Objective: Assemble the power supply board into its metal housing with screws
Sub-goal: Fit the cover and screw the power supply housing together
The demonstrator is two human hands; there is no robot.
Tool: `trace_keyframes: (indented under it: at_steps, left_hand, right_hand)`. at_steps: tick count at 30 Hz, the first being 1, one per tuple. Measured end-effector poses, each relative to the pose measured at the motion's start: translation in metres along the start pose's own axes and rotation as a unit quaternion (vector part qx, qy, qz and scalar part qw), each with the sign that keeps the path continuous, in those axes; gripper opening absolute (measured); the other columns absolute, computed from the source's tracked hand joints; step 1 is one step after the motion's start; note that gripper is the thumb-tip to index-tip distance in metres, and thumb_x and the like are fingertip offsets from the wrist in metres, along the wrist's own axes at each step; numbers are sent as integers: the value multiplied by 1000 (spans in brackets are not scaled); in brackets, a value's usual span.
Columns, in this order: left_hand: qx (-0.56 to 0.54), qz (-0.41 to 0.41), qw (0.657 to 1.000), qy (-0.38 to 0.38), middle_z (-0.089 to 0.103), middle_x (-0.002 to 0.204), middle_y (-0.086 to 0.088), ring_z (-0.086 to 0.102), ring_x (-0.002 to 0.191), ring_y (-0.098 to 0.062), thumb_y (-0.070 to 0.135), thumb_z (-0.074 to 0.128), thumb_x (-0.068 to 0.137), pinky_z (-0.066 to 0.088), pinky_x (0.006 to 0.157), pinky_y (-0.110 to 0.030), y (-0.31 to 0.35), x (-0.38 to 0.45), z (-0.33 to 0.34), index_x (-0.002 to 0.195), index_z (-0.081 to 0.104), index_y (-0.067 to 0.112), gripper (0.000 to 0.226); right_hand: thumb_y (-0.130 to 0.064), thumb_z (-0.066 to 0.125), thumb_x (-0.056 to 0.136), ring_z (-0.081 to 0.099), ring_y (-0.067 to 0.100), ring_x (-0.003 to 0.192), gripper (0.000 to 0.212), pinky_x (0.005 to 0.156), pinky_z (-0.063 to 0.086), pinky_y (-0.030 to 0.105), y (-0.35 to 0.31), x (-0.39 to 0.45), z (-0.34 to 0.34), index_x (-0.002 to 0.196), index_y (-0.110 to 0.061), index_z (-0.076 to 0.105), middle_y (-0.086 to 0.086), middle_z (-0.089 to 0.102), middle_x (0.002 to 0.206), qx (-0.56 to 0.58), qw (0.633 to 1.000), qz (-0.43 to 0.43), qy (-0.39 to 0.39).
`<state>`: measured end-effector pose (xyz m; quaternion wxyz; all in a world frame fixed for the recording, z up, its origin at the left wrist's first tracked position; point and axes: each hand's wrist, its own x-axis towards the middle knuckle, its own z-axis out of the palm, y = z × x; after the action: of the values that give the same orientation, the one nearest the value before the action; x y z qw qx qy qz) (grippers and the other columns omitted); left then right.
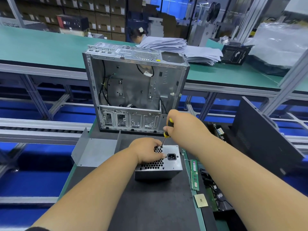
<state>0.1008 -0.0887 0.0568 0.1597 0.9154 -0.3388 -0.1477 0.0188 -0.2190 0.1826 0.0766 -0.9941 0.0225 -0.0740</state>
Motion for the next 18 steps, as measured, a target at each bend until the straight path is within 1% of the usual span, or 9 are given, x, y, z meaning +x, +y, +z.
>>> trace_keyframes:
  at_steps: [2, 4, 7, 8, 10, 12, 14, 16, 18]
  left_hand:
    - [-15, -5, 1000, -6, 63, 122, 14, 58, 112, -13, 65, 57, 82, 44, 85, -28, -2, 5, -4, 123, 59, 37, 50]
    - [-23, -3, 1000, -16, 61, 128, 13, 56, 117, -13, 63, 58, 83, 44, 88, -28, -4, 9, -7, 126, 58, 36, 51]
    - [-30, -8, 999, -31, 60, 129, 13, 55, 119, -14, 62, 59, 83, 45, 97, -32, -6, 14, -13, 128, 58, 38, 51]
    - [-32, -11, 999, -35, 60, 129, 13, 55, 118, -15, 61, 60, 83, 45, 98, -33, -6, 15, -14, 128, 58, 37, 51]
    - [-29, -12, 999, -29, 62, 126, 11, 56, 117, -16, 60, 60, 83, 45, 99, -34, -6, 16, -14, 127, 59, 37, 50]
    - [-20, -13, 1000, -4, 64, 124, 10, 55, 118, -18, 59, 59, 84, 44, 100, -35, -4, 16, -12, 126, 60, 36, 48]
    - [-22, -20, 999, 23, 64, 126, 9, 52, 122, -20, 57, 60, 84, 42, 103, -36, -2, 14, -8, 127, 60, 36, 47]
    - [-16, -26, 998, 61, 64, 127, 8, 51, 124, -20, 55, 62, 84, 40, 106, -36, 3, 9, -5, 128, 60, 34, 50]
    - [-6, -31, 991, 128, 62, 130, 7, 50, 126, -20, 54, 64, 84, 36, 109, -36, 6, 0, -2, 130, 60, 30, 51]
  right_hand:
    - [-36, 56, 95, 50, 13, 66, 18, 52, 35, 29, 7, -1, -2, 94, -21, 48, -3, 55, 77, 41, 999, 20, 20]
    - [-36, 55, 95, 52, 11, 67, 13, 52, 34, 27, 16, -3, -1, 92, -24, 50, -6, 58, 76, 102, 992, 47, 62]
    - [-33, 57, 94, 53, 2, 61, 8, 55, 36, 27, 27, -8, 6, 87, -29, 55, -17, 63, 70, 228, 962, 93, 115]
    - [-32, 57, 94, 53, 0, 59, 6, 55, 37, 26, 30, -9, 10, 88, -31, 57, -19, 64, 69, 277, 946, 111, 129]
    - [-29, 59, 93, 54, -2, 53, 3, 54, 42, 22, 34, -11, 17, 93, -31, 62, -18, 66, 67, 376, 903, 149, 145]
    - [-26, 61, 94, 53, -2, 48, 5, 49, 43, 16, 38, -14, 22, 96, -27, 65, -11, 69, 65, 455, 860, 180, 148]
    - [-25, 62, 94, 53, 4, 47, 6, 50, 44, 18, 41, -17, 27, 94, -23, 68, -5, 69, 65, 523, 814, 211, 138]
    - [-23, 62, 94, 51, 8, 47, 7, 52, 43, 21, 42, -20, 32, 94, -19, 69, -2, 68, 65, 594, 758, 237, 126]
    - [-21, 62, 95, 48, 9, 47, 8, 50, 43, 20, 40, -21, 36, 95, -15, 68, -1, 68, 65, 659, 699, 253, 111]
